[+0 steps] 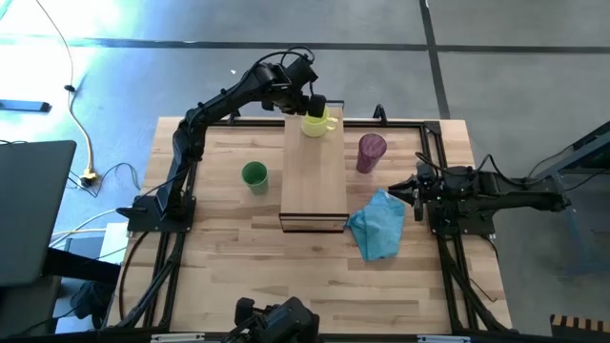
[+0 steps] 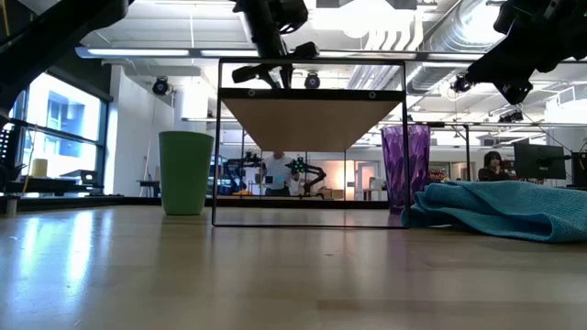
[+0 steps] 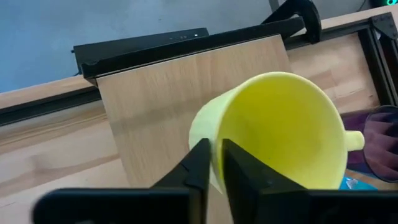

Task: Stack small to large cups/mugs on shelf
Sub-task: Put the yellow mug on the shelf

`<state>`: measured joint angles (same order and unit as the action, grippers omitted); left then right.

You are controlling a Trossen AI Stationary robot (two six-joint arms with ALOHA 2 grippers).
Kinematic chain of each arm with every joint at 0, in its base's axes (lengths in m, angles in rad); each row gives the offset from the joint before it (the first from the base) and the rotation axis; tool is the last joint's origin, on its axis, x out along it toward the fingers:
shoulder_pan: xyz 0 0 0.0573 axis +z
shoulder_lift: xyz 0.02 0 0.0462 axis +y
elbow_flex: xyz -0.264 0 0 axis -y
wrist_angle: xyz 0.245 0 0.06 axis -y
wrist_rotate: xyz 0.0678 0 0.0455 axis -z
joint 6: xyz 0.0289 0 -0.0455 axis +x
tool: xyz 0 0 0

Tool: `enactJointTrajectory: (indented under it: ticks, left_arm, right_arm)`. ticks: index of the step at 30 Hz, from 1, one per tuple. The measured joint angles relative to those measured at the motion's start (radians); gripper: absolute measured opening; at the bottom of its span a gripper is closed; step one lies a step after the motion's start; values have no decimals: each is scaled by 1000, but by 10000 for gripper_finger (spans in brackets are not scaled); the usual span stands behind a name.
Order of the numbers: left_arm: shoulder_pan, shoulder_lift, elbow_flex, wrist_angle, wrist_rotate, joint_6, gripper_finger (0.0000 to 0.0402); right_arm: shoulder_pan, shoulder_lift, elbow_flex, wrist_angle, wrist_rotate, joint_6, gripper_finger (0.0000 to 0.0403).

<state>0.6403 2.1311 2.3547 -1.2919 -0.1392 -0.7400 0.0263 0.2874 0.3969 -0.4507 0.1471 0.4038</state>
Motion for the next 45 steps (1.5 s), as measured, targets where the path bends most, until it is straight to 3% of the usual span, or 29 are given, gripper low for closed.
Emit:
enactJointTrajectory:
  ticks: [2,25,45]
  left_arm:
    - [0,0,0,0,8,-2,6]
    - [-26,-1,0,-45,-41,-203,2]
    - [-32,-1,0,-62,-37,-252,16]
  right_arm:
    - [0,0,0,0,0,0,53]
    - [0,0,0,0,0,-1,53]
    - [0,0,0,-1,-9,-3,53]
